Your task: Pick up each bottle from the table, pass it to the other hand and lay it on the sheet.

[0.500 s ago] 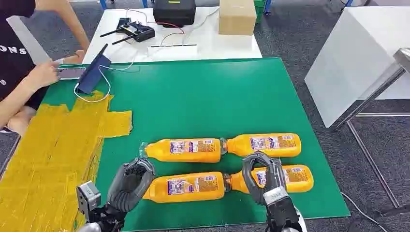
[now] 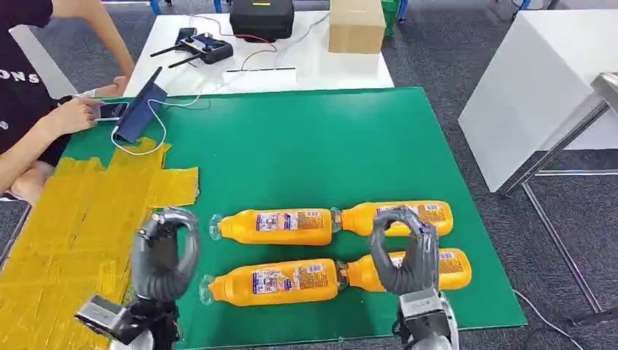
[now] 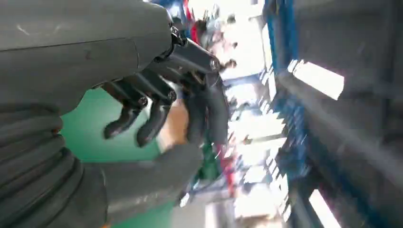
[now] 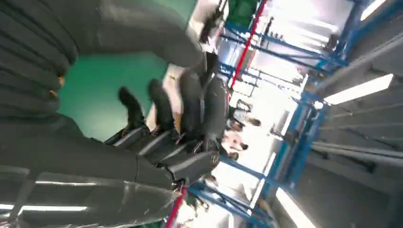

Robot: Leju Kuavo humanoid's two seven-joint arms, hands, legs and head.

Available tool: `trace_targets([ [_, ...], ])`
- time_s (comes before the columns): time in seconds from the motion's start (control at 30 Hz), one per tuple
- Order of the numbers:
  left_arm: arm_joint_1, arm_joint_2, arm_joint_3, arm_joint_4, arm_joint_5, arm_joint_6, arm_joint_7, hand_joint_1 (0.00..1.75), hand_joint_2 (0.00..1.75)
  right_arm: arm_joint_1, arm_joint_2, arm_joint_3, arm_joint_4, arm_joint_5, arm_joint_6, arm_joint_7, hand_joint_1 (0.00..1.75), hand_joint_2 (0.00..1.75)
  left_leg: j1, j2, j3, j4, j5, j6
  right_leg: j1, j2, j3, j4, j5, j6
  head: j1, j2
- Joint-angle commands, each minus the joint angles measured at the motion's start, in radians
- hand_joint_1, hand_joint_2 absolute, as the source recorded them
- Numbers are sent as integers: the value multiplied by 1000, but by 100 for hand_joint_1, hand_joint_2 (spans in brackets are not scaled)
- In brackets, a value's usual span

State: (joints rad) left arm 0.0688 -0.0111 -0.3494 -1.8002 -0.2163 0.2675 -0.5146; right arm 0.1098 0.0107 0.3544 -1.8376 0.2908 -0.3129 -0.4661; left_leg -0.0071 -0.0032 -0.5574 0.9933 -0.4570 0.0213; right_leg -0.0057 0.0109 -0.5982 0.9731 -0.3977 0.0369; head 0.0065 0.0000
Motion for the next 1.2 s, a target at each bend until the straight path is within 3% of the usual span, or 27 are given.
trace_targets([
  [0.03,12,-20,46,-4,53,-1,-7,0,175,-55,-53,33,6,110,-41,34,0,175,1,0,5,0,-2,-2,2,-2,6,-1,-2,-1,0,0],
  [0.27,5,-25,54,17,40,-16,13,0,175,-111,-84,51,40,252,-60,129,0,175,1,0,3,0,-2,-2,1,-1,4,-1,-1,-1,0,0],
  [0.5,3,-26,54,16,40,-20,15,0,175,-124,-92,55,51,273,-55,146,0,175,1,0,4,-1,-1,-2,1,-1,4,-1,-1,-1,0,0],
  [0.67,-20,-34,56,28,41,-56,31,0,175,-245,-139,105,180,408,59,299,0,175,1,3,4,-1,-1,-1,1,1,4,-1,0,0,0,0],
  [0.9,-103,-51,31,84,56,-113,56,0,175,-481,-123,229,478,531,173,370,0,175,1,3,3,-1,0,-1,1,2,3,-2,1,0,0,0],
  [1.2,-147,-59,12,120,66,-130,63,0,175,-622,-56,309,711,583,228,410,0,175,1,2,3,-1,1,-1,1,1,3,-1,1,0,0,0],
])
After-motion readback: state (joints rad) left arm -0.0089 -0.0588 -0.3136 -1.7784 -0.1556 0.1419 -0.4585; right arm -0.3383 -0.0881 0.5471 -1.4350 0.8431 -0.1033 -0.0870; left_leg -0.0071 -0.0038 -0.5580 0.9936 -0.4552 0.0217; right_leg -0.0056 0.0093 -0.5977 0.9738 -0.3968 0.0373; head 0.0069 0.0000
